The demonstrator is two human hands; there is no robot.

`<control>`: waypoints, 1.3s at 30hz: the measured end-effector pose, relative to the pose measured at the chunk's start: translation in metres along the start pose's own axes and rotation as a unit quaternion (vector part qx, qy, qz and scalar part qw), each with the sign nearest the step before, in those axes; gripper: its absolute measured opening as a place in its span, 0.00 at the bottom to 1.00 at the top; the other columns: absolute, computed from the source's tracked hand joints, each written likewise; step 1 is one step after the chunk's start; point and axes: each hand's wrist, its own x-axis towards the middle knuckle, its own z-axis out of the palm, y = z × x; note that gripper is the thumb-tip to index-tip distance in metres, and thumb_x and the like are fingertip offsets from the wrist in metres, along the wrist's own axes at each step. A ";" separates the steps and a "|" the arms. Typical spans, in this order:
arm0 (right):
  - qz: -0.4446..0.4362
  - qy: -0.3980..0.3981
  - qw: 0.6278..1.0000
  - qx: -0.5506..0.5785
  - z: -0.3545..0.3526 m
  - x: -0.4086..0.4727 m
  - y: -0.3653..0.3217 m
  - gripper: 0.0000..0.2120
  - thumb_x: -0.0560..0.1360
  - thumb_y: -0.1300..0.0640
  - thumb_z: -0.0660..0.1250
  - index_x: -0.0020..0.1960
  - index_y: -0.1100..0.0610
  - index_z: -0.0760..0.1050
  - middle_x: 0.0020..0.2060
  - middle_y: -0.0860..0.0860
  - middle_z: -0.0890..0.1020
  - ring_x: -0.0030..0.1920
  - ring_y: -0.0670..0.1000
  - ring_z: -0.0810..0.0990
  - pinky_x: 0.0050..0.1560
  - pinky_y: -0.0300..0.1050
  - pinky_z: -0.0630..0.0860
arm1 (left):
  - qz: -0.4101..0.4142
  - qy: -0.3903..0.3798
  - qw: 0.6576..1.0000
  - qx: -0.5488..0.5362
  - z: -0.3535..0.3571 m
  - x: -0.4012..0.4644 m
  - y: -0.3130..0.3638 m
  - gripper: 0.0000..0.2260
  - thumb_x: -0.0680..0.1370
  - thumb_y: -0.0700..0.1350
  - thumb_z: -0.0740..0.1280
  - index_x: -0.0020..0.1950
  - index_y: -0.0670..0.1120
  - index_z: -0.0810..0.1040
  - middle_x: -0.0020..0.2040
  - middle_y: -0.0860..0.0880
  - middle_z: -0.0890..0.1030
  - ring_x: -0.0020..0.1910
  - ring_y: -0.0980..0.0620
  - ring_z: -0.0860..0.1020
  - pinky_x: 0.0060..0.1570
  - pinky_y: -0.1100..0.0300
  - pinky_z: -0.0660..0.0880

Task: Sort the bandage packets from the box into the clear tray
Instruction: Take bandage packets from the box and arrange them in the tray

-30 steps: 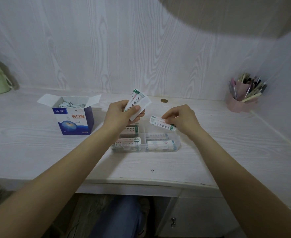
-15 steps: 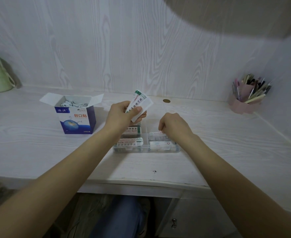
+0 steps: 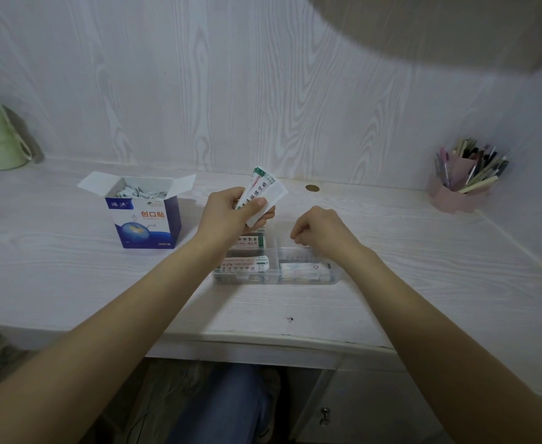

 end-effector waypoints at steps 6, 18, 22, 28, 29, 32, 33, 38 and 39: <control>0.040 0.022 0.992 -0.120 -0.010 -0.003 0.003 0.12 0.75 0.67 0.60 0.51 0.57 0.79 0.46 0.54 0.81 0.45 0.55 0.80 0.42 0.46 0.76 | 0.000 -0.006 1.000 -0.004 0.001 0.000 0.001 0.05 0.78 0.37 0.65 0.50 0.46 0.77 0.43 0.46 0.83 0.42 0.53 0.84 0.43 0.62 0.81; 0.112 0.004 0.979 -0.168 -0.003 -0.001 -0.001 0.13 0.76 0.64 0.61 0.35 0.56 0.61 0.34 0.50 0.69 0.31 0.49 0.66 0.29 0.41 0.60 | 0.009 -0.013 1.000 0.000 0.004 -0.003 0.004 0.05 0.78 0.37 0.65 0.48 0.46 0.77 0.43 0.46 0.83 0.40 0.54 0.84 0.42 0.63 0.81; 0.108 0.005 0.978 -0.177 -0.005 -0.003 0.001 0.13 0.75 0.64 0.60 0.35 0.56 0.61 0.33 0.50 0.69 0.30 0.49 0.67 0.29 0.41 0.60 | 0.007 -0.013 1.000 0.003 0.004 -0.004 0.005 0.05 0.78 0.37 0.66 0.47 0.47 0.78 0.42 0.46 0.83 0.41 0.54 0.84 0.43 0.62 0.81; -0.040 0.023 0.991 -0.125 0.001 -0.006 -0.004 0.12 0.78 0.55 0.62 0.39 0.59 0.76 0.31 0.52 0.77 0.32 0.53 0.75 0.29 0.40 0.66 | 0.009 -0.013 1.000 0.001 0.005 -0.003 0.005 0.05 0.78 0.37 0.65 0.48 0.46 0.77 0.42 0.47 0.83 0.42 0.53 0.84 0.42 0.63 0.81; -0.057 0.013 0.993 -0.106 0.002 -0.006 -0.004 0.12 0.78 0.53 0.62 0.42 0.58 0.78 0.34 0.52 0.80 0.34 0.53 0.78 0.29 0.40 0.68 | 0.009 -0.012 1.000 0.001 0.005 -0.003 0.005 0.05 0.78 0.37 0.65 0.48 0.46 0.77 0.42 0.47 0.83 0.42 0.53 0.84 0.42 0.63 0.80; -0.060 -0.013 0.995 -0.083 0.007 -0.003 -0.001 0.12 0.78 0.52 0.62 0.44 0.57 0.79 0.38 0.53 0.82 0.35 0.54 0.82 0.29 0.40 0.68 | 0.008 -0.011 1.000 -0.003 0.004 -0.003 0.004 0.05 0.78 0.37 0.65 0.47 0.46 0.78 0.43 0.46 0.83 0.42 0.52 0.84 0.42 0.62 0.81; -0.056 -0.017 0.995 -0.076 0.008 -0.001 0.001 0.12 0.78 0.52 0.62 0.44 0.57 0.79 0.38 0.53 0.83 0.35 0.54 0.82 0.29 0.40 0.69 | 0.007 -0.011 1.000 -0.004 0.004 -0.003 0.004 0.05 0.78 0.37 0.65 0.47 0.46 0.78 0.43 0.46 0.83 0.42 0.52 0.84 0.42 0.62 0.81; -0.055 -0.015 0.998 -0.040 0.011 0.000 0.008 0.12 0.78 0.52 0.63 0.44 0.59 0.80 0.40 0.56 0.83 0.38 0.56 0.81 0.35 0.45 0.75 | -0.002 -0.016 1.000 -0.001 0.001 -0.004 0.005 0.05 0.78 0.37 0.65 0.46 0.47 0.78 0.43 0.46 0.84 0.43 0.51 0.84 0.42 0.62 0.81; -0.059 0.006 0.998 -0.015 0.009 -0.002 0.009 0.12 0.78 0.52 0.64 0.44 0.59 0.80 0.41 0.55 0.83 0.40 0.55 0.81 0.39 0.46 0.76 | -0.006 -0.018 1.000 0.000 0.001 -0.003 0.005 0.05 0.78 0.37 0.66 0.46 0.47 0.78 0.42 0.46 0.84 0.42 0.51 0.84 0.42 0.62 0.81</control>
